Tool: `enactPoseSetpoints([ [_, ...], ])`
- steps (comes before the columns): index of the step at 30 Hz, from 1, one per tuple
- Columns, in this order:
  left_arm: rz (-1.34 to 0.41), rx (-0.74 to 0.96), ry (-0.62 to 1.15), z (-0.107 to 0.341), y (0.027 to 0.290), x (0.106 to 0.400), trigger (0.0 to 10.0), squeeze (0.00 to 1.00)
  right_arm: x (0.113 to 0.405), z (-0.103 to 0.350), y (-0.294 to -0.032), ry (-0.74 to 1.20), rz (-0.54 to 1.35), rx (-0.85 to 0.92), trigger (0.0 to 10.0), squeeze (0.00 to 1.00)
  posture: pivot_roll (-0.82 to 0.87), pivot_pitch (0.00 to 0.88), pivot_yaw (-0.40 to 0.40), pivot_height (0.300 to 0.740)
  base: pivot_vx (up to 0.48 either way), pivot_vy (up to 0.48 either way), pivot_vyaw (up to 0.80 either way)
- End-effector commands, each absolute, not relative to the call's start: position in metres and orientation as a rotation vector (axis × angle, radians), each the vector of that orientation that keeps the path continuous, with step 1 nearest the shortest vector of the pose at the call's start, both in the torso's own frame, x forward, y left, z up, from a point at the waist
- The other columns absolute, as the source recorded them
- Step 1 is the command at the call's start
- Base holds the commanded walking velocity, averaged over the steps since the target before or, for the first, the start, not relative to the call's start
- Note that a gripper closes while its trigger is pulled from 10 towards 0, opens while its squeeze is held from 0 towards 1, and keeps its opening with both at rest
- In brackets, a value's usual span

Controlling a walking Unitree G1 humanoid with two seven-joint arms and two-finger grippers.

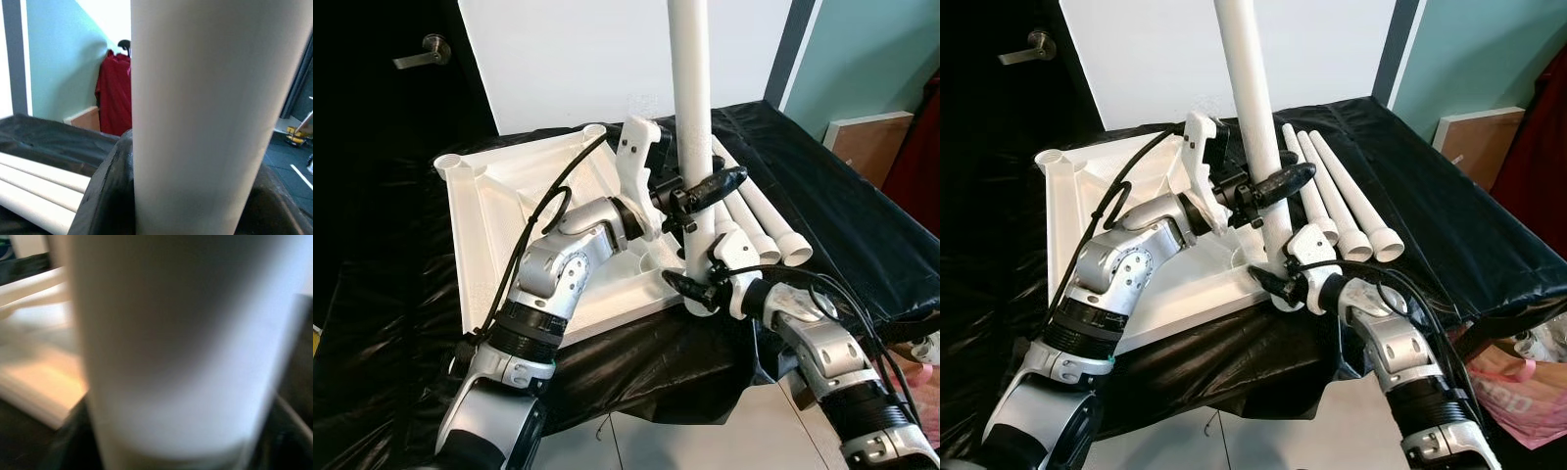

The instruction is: Building children table

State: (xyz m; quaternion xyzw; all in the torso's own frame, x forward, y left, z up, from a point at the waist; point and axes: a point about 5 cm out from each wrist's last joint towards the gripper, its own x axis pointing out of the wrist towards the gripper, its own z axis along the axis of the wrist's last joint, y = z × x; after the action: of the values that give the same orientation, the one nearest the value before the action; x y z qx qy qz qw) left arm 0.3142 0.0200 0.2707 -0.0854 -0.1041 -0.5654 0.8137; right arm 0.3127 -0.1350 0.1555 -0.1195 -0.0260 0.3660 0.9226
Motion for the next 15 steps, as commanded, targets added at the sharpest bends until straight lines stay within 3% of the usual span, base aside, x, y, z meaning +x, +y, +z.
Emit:
enactPoseSetpoints([
  [1, -1.241, -0.179, -0.222, 0.275, 0.015, 0.310, 0.0, 0.00, 0.316, 0.159, -0.138, -0.073, 0.713, -0.225, 10.0, 1.00, -0.19, 0.000, 0.013, 0.740, 0.000, 0.000, 0.00],
  [2, -1.222, -0.169, -0.216, 0.277, 0.014, 0.311, 10.0, 0.00, 0.317, 0.162, -0.139, -0.084, 0.695, -0.224, 10.0, 1.00, -0.19, 0.000, 0.012, 0.740, 0.000, 0.000, 0.00],
  [10, -1.116, -0.137, -0.224, 0.293, 0.008, 0.317, 10.0, 0.00, 0.321, 0.171, -0.132, -0.155, 0.609, -0.257, 10.0, 1.00, -0.20, 0.000, 0.015, 0.740, 0.000, 0.000, 0.00],
  [11, -1.083, -0.143, -0.229, 0.298, 0.007, 0.319, 10.0, 0.00, 0.322, 0.174, -0.127, -0.178, 0.579, -0.269, 10.0, 0.60, -0.19, 0.000, 0.018, 0.740, 0.000, 0.000, 0.00],
  [12, -1.044, -0.147, -0.232, 0.302, 0.005, 0.322, 10.0, 0.00, 0.323, 0.176, -0.120, -0.203, 0.554, -0.283, 10.0, 0.00, -0.19, 0.000, 0.018, 0.740, 0.000, 0.000, 0.00],
  [15, -0.991, -0.145, -0.233, 0.306, 0.002, 0.326, 10.0, 0.00, 0.325, 0.179, -0.110, -0.237, 0.491, -0.328, 10.0, 0.00, -0.19, 0.000, 0.018, 0.740, 0.000, 0.000, 0.00],
])
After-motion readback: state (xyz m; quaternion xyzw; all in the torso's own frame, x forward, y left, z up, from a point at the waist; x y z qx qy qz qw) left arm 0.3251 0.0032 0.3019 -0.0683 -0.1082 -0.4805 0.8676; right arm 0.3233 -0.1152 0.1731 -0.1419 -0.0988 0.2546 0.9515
